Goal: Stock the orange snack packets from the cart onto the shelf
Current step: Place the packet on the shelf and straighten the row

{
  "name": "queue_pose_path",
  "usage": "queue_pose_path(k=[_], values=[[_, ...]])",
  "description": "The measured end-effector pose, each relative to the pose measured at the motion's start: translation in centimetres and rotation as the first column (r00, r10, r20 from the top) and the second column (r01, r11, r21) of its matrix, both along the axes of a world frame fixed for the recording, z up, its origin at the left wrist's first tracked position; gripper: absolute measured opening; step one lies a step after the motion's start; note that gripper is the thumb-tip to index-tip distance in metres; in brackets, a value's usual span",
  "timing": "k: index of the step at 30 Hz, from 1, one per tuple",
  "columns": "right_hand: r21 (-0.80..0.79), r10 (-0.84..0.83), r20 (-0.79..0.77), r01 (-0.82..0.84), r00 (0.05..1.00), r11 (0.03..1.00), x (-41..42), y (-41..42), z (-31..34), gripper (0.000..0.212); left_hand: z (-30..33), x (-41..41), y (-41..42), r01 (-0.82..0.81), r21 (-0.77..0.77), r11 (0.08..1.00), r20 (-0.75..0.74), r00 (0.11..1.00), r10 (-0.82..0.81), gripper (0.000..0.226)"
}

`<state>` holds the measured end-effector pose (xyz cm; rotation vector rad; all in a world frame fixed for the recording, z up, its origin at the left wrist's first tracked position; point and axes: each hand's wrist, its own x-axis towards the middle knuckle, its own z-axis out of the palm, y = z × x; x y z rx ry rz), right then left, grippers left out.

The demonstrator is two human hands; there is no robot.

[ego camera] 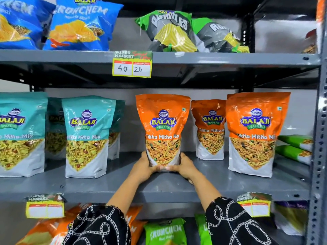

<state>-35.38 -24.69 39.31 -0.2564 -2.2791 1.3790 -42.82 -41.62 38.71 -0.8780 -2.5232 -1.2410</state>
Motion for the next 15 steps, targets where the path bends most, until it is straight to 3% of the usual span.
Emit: queue_pose_path(k=[6,8,9,11,12,13,15], values=[[0.006,-0.015,0.019,0.015,1.000,1.000,0.4,-0.3,0.3,0.091,0.3,0.2,0.1,-0.017,-0.052,0.998,0.012,1.000,0.018,0.098],[0.054,-0.029,0.045,0.026,0.999,0.998,1.0,0.2,0.4,0.094,0.8,1.2,0.3,-0.218,-0.139,0.966,-0.189,0.964,0.190,0.112],[0.084,-0.069,0.033,0.066,0.997,0.994,1.5,0.8,0.4,0.091,1.2,1.7,0.6,-0.322,-0.105,0.941,-0.340,0.901,0.270,0.115],[0.106,-0.250,-0.116,0.262,0.961,0.959,3.0,2.0,0.7,0.069,2.1,2.9,1.0,-0.360,0.139,0.923,-0.552,0.745,0.374,0.099],[0.093,-0.397,-0.241,0.428,0.886,0.899,3.9,2.7,0.9,0.059,2.3,3.7,1.7,-0.289,0.291,0.912,-0.598,0.689,0.410,0.084],[0.067,-0.542,-0.373,0.605,0.753,0.794,4.7,3.2,1.2,0.052,2.6,4.6,2.4,-0.205,0.394,0.896,-0.624,0.656,0.425,0.071],[-0.008,-0.724,-0.514,0.841,0.461,0.541,6.4,4.9,1.8,0.053,2.6,6.9,5.8,-0.059,0.390,0.919,-0.673,0.663,0.328,0.052]])
